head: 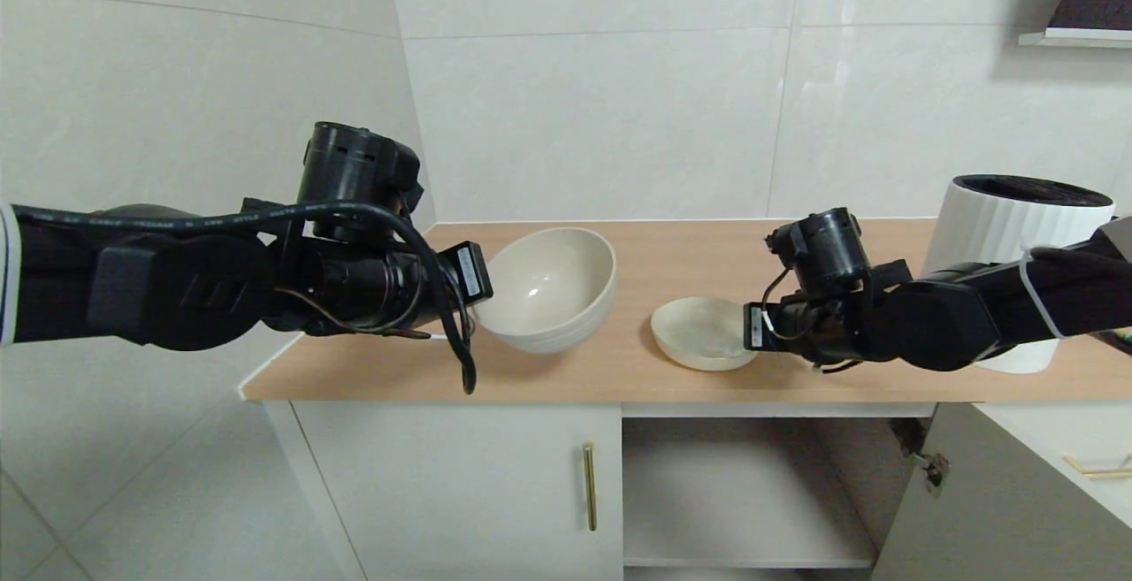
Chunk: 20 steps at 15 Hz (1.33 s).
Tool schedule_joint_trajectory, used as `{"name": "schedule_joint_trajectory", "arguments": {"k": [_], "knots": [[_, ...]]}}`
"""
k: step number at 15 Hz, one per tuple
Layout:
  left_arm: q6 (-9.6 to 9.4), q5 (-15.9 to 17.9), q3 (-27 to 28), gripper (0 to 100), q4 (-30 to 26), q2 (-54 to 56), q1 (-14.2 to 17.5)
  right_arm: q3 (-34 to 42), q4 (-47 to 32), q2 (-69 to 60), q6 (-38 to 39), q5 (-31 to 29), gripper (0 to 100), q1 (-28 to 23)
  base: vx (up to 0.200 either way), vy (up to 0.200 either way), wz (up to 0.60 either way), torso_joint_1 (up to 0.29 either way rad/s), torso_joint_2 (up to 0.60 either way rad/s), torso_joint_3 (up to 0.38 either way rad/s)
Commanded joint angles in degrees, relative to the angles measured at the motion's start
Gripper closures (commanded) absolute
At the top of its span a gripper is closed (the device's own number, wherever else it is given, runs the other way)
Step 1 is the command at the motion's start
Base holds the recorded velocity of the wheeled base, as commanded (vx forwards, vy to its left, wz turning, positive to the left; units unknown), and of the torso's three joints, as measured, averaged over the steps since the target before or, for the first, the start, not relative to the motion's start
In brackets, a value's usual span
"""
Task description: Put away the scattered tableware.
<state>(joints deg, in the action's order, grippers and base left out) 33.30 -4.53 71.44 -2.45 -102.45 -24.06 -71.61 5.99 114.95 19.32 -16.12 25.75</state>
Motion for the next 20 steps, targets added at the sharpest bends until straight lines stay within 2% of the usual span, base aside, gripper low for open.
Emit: {"name": "schedule_joint_trajectory", "arguments": {"k": [1, 6, 9, 11, 14, 17, 20], "knots": [[-0.61, -0.04, 0.02, 100, -0.01, 0.32, -0.02, -0.02, -0.01, -0.16, 0.19, 0.03, 100, 0.18, 0.000, 0.000, 0.00, 0.000, 0.00, 0.000], [-1.05, 0.32, -0.95, 100, 0.08, 1.99, 0.16, 0.68, -1.33, -4.73, 0.63, 1.00, 100, 0.53, 0.000, 0.000, 0.00, 0.000, 0.00, 0.000], [-2.54, 4.97, -4.46, 100, 0.96, 6.21, 0.51, 1.12, -6.69, -10.09, 1.07, 2.84, 100, 0.62, 0.000, 0.000, 0.00, 0.000, 0.00, 0.000], [-5.09, 8.67, -8.42, 100, 1.04, 10.96, 1.48, 1.56, -12.23, -16.68, 2.74, 6.98, 100, 0.71, 0.000, 0.000, 0.00, 0.000, 0.00, 0.000], [-5.18, 8.93, -12.20, 100, 0.87, 15.00, 1.48, 5.43, -15.48, -24.15, 2.47, 15.41, 100, -0.17, 0.000, 0.000, 0.00, 0.000, 0.00, 0.000], [-5.27, 9.02, -14.48, 100, 0.87, 15.88, 1.48, 12.28, -15.13, -26.09, 2.47, 15.50, 100, -0.17, 0.000, 0.000, 0.00, 0.000, 0.00, 0.000], [-5.36, 9.02, -15.10, 100, 0.87, 15.79, 1.39, 15.27, -15.04, -26.62, 2.30, 15.41, 100, 0.01, 0.000, 0.000, 0.00, 0.000, 0.00, 0.000]]}}
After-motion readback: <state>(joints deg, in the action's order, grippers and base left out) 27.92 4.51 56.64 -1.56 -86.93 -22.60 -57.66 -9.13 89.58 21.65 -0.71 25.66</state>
